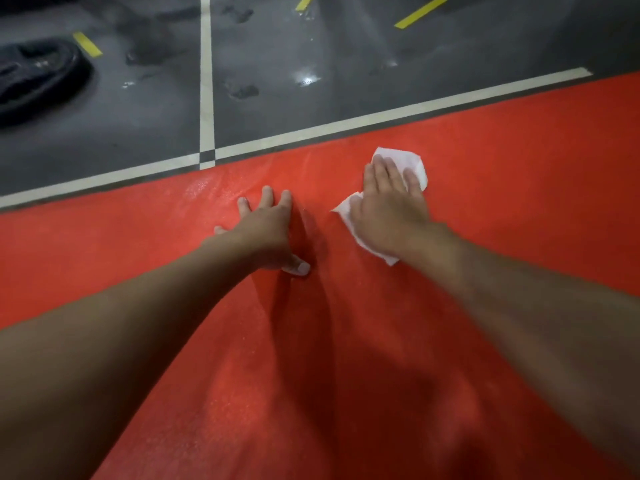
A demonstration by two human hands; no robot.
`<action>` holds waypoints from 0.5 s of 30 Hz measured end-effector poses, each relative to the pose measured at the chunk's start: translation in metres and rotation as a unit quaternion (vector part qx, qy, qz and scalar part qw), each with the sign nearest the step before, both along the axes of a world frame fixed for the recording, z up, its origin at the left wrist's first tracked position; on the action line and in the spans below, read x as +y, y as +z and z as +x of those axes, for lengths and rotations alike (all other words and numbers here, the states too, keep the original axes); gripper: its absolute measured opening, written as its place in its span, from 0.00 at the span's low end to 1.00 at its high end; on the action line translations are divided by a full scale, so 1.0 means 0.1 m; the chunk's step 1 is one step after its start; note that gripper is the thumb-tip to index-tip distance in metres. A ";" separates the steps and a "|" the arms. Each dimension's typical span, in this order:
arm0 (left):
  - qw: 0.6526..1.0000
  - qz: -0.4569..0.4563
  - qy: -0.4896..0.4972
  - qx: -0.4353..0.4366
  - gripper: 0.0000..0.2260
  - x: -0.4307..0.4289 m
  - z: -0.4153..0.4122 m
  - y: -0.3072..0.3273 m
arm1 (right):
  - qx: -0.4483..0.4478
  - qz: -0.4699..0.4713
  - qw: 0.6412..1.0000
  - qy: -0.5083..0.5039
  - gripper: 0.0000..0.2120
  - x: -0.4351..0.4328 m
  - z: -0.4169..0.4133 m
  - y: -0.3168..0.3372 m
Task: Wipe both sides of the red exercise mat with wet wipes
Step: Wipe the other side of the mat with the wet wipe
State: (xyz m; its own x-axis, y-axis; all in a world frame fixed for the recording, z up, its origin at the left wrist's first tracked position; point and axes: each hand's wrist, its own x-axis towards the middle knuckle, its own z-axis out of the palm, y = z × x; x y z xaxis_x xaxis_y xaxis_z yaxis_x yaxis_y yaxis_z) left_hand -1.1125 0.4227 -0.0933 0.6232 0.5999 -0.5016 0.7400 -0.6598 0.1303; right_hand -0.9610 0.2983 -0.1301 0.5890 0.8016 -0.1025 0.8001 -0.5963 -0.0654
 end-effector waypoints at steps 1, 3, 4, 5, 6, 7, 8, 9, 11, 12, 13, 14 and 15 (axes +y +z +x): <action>1.000 -0.001 0.002 0.003 0.63 -0.01 0.00 0.01 | -0.006 0.010 1.000 0.021 0.32 0.07 -0.11 -0.03; 1.000 -0.004 0.006 0.004 0.62 -0.03 0.01 0.02 | -0.022 0.033 0.994 0.104 0.33 0.10 -0.23 -0.10; 1.000 -0.005 0.007 0.007 0.62 -0.03 0.01 0.03 | -0.022 0.030 0.990 0.134 0.33 0.09 -0.16 -0.10; 1.000 -0.009 0.005 0.011 0.62 -0.04 0.01 0.04 | -0.020 0.019 0.990 0.137 0.32 0.08 -0.01 -0.08; 1.000 -0.013 0.005 0.013 0.62 -0.05 0.01 0.05 | -0.017 0.007 0.994 0.110 0.32 0.13 0.15 -0.05; 1.000 -0.018 0.007 0.015 0.61 -0.06 0.00 0.06 | -0.001 0.001 0.998 0.056 0.32 0.18 0.25 -0.01; 1.000 -0.020 0.006 0.016 0.61 -0.06 0.01 0.06 | 0.015 0.003 1.000 0.001 0.32 0.23 0.26 0.00; 1.000 -0.021 0.006 0.019 0.61 -0.06 0.02 0.07 | 0.021 0.009 1.000 -0.019 0.32 0.32 0.19 -0.02; 0.999 -0.026 0.010 0.024 0.61 -0.08 0.04 0.09 | 0.002 0.036 0.999 0.036 0.33 0.44 -0.01 -0.09; 0.999 -0.028 0.010 0.024 0.61 -0.08 0.04 0.09 | -0.009 0.039 0.995 0.086 0.33 0.44 -0.03 -0.12; 0.999 -0.030 0.010 0.025 0.61 -0.09 0.04 0.09 | -0.011 0.033 0.991 0.128 0.33 0.42 0.04 -0.13; 0.999 -0.031 0.011 0.026 0.61 -0.08 0.04 0.10 | -0.007 0.024 0.989 0.144 0.34 0.44 0.18 -0.12; 0.999 -0.034 0.013 0.028 0.61 -0.09 0.04 0.09 | 0.003 0.016 0.992 0.127 0.34 0.48 0.33 -0.09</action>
